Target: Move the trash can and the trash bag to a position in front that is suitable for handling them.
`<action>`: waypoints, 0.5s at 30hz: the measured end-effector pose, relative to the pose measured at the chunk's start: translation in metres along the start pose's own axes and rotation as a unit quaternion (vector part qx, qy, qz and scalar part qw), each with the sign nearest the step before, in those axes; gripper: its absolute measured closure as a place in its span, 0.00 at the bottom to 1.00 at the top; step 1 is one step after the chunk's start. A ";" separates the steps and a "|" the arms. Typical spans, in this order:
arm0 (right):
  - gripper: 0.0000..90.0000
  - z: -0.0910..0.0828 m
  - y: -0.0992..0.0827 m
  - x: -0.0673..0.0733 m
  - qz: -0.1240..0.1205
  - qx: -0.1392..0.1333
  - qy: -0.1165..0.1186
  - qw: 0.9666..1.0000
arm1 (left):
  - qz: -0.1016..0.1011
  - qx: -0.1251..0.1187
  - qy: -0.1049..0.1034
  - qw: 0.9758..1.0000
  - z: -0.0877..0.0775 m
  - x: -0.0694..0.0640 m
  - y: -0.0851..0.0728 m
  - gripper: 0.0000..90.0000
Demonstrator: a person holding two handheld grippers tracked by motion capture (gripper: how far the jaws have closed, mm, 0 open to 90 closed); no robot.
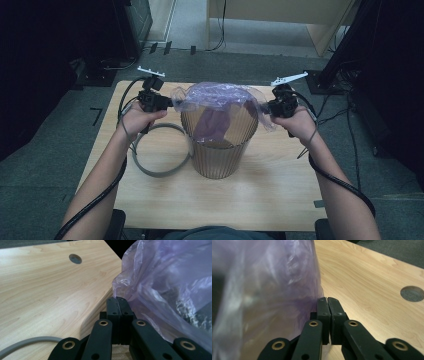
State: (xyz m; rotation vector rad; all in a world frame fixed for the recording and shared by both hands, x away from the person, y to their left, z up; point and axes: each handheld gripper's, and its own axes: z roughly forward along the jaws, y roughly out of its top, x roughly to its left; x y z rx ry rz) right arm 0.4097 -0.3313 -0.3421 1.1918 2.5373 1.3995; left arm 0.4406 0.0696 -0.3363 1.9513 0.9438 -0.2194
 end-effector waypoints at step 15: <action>0.52 -0.045 0.008 -0.001 -0.035 -0.083 -0.021 0.996 | 0.059 -0.049 0.011 0.997 -0.034 -0.016 0.009 0.70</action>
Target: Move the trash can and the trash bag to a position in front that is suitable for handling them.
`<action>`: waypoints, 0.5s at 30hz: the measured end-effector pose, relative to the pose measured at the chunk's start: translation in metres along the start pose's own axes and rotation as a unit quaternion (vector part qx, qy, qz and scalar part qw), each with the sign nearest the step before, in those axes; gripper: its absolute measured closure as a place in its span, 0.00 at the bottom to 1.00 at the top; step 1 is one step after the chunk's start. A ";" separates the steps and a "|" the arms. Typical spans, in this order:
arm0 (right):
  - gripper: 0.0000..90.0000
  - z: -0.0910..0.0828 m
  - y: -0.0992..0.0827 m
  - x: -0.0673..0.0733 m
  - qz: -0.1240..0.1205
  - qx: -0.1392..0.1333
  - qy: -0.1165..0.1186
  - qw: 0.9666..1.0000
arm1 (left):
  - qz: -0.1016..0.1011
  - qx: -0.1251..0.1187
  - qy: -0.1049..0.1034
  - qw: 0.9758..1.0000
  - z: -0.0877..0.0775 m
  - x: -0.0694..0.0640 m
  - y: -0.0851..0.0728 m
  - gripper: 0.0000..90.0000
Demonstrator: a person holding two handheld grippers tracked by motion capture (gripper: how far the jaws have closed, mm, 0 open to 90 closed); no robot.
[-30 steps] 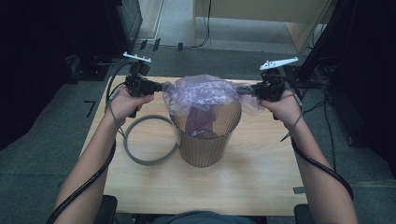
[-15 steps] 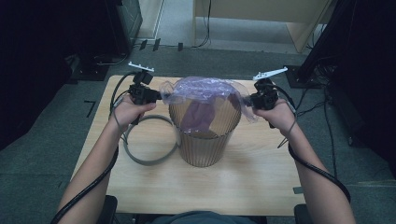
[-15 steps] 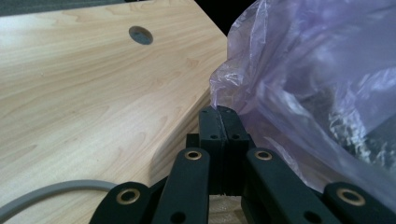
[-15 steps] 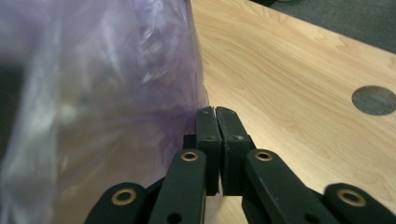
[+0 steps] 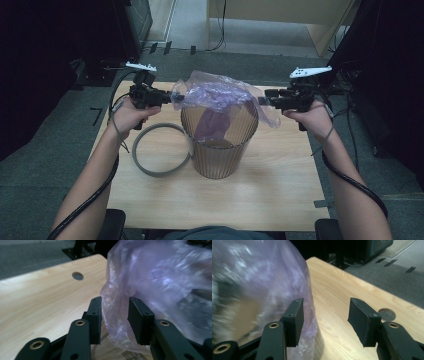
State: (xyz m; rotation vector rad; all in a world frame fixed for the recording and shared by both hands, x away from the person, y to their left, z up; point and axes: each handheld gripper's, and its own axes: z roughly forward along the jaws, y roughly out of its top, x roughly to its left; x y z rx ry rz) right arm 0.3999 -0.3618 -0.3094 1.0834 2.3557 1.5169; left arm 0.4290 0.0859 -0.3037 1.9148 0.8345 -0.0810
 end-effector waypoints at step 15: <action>0.92 -0.045 0.029 0.039 -0.032 -0.044 0.034 0.998 | 0.030 -0.043 0.000 0.999 -0.052 -0.027 0.019 0.71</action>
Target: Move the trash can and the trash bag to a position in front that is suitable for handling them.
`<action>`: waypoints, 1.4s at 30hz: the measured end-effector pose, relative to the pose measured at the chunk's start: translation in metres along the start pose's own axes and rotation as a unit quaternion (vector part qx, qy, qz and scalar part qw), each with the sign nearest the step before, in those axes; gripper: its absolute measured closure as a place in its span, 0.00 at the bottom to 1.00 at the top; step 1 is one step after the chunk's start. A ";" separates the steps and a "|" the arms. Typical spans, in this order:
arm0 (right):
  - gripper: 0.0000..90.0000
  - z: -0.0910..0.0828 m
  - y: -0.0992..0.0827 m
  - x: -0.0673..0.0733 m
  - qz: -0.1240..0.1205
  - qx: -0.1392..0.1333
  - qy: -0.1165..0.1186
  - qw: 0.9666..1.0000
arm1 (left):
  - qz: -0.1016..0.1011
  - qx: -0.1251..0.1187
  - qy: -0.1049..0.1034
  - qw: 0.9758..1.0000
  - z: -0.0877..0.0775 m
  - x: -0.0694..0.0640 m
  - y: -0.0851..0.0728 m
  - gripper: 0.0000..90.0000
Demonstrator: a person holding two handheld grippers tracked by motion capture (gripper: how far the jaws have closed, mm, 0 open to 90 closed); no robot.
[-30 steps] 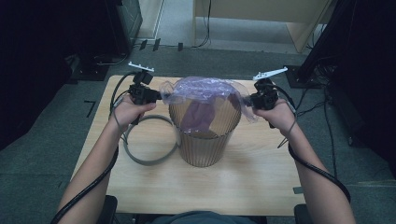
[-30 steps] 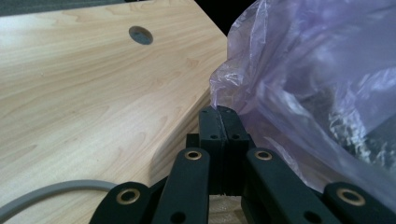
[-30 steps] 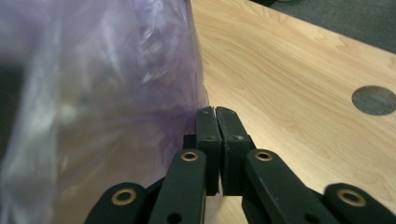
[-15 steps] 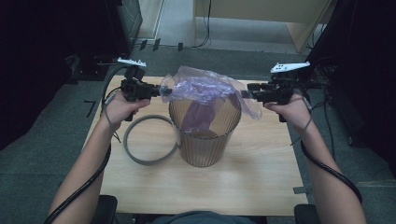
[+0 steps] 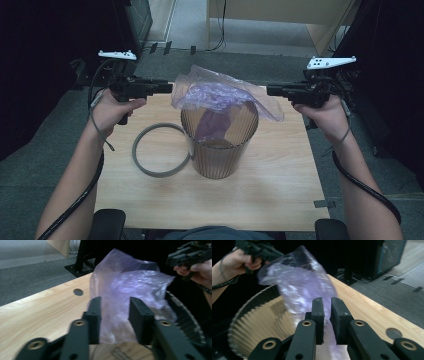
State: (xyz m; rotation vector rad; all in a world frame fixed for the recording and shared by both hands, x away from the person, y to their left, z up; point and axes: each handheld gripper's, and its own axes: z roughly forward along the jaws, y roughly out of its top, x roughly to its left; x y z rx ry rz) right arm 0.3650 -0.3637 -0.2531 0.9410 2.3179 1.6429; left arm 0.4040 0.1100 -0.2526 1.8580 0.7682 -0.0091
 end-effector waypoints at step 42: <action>0.98 0.024 -0.027 0.020 0.006 0.064 0.042 0.997 | 0.007 0.084 -0.035 0.996 0.020 -0.027 -0.032 0.97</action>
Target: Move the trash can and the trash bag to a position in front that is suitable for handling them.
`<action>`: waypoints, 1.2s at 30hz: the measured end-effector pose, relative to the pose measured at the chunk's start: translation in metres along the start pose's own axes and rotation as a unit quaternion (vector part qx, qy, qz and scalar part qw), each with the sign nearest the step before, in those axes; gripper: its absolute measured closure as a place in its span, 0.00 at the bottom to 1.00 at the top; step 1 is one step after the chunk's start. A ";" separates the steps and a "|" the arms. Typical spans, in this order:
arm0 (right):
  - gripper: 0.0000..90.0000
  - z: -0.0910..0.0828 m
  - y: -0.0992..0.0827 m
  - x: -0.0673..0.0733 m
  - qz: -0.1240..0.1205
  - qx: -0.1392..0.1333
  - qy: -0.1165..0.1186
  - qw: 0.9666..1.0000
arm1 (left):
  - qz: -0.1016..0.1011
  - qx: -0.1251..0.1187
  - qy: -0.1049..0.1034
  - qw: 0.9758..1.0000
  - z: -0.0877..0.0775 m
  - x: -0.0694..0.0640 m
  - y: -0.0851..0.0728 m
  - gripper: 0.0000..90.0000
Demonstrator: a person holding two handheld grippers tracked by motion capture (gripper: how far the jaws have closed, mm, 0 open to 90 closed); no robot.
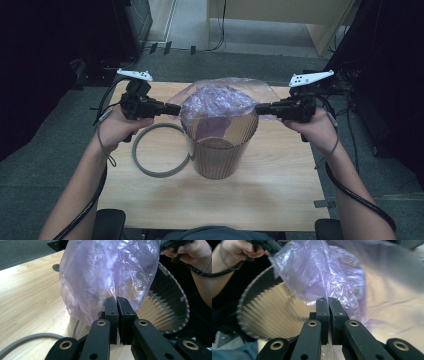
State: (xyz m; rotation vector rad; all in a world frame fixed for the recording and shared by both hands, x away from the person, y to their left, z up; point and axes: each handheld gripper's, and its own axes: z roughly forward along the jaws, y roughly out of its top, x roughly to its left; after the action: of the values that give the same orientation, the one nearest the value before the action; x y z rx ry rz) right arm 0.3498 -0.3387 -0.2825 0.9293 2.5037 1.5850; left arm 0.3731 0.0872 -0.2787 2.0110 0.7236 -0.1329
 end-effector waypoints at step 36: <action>0.50 -0.009 -0.005 0.044 -0.076 -0.050 0.003 0.996 | 0.041 -0.012 0.012 0.999 0.012 -0.038 0.005 0.43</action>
State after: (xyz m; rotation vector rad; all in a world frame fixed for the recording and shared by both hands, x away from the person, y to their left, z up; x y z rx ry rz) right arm 0.3084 -0.3257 -0.2700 0.7061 2.4075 1.6511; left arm 0.3473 0.0586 -0.2669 2.0190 0.6535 -0.0521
